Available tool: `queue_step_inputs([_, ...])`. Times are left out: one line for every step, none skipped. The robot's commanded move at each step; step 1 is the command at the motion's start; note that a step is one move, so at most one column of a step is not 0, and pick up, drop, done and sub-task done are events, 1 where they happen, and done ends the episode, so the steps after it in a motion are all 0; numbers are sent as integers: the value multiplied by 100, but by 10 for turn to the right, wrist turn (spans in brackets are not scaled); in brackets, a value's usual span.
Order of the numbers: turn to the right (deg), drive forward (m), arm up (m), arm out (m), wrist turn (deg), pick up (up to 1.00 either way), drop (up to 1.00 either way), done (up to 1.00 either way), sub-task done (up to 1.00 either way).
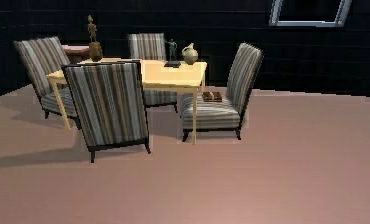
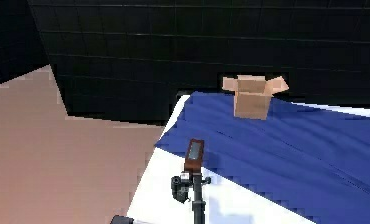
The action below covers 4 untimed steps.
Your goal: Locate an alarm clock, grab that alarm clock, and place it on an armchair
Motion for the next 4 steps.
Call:
queue_step_inputs([0,0,0,0,0,100,0,0,0])
queue_step_inputs([0,0,10,0,0,0,0,0,0])
queue_step_inputs([0,0,40,0,0,0,0,0,0])
queue_step_inputs([0,0,0,0,-450,0,0,0,0])
